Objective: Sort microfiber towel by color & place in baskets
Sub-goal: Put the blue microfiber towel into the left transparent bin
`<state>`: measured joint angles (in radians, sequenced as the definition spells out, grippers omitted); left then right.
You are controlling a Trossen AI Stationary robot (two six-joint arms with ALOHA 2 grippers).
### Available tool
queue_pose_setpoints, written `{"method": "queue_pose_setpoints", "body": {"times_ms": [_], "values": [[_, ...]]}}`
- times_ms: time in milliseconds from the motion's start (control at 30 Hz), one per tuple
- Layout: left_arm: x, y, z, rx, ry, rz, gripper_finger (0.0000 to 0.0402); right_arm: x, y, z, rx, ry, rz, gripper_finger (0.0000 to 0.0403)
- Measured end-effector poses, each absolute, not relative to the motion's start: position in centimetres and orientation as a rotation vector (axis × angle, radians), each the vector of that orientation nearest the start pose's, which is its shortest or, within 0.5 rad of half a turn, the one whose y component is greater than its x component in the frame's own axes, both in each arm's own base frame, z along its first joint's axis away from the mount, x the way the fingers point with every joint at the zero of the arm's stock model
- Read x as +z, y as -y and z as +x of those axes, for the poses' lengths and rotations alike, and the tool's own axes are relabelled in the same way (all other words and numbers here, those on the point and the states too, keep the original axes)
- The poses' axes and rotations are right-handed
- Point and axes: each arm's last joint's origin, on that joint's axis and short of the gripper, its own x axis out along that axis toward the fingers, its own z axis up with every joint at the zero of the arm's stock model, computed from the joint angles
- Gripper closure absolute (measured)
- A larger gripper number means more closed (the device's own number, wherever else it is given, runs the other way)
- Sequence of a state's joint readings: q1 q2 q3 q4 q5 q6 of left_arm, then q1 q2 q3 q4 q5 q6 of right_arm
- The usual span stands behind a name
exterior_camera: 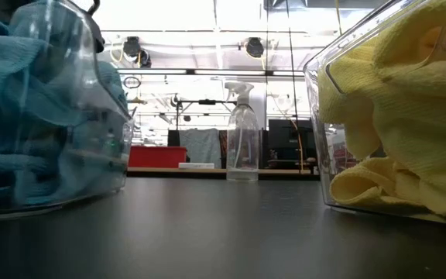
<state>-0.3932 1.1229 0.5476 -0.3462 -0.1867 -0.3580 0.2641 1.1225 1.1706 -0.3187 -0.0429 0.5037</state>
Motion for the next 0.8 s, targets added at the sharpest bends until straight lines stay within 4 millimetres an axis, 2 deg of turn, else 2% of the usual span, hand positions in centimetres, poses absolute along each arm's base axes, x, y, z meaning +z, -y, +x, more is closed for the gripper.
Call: {"method": "queue_pose_setpoints", "body": {"times_ms": [167,333,433,567,800], "values": [[18.7,7.6,18.9,-0.036,-0.904,-0.086,0.0223,38.7,-6.3,23.2,0.227,-0.34,0.467,0.0145],[20.9,7.9,19.5,-0.069,-0.888,-0.087,0.0146,38.7,-6.3,23.2,0.228,-0.34,0.467,0.0145],[22.8,8.0,19.7,-0.085,-0.884,-0.066,0.0132,38.7,-6.3,23.2,0.228,-0.341,0.465,0.0145],[25.4,7.9,19.5,-0.09,-0.895,-0.046,0.0131,38.7,-6.3,23.2,0.231,-0.339,0.454,0.0145],[29.0,7.6,18.8,-0.092,-0.919,-0.022,0.013,38.7,-6.3,23.2,0.233,-0.337,0.438,0.0145]]}}
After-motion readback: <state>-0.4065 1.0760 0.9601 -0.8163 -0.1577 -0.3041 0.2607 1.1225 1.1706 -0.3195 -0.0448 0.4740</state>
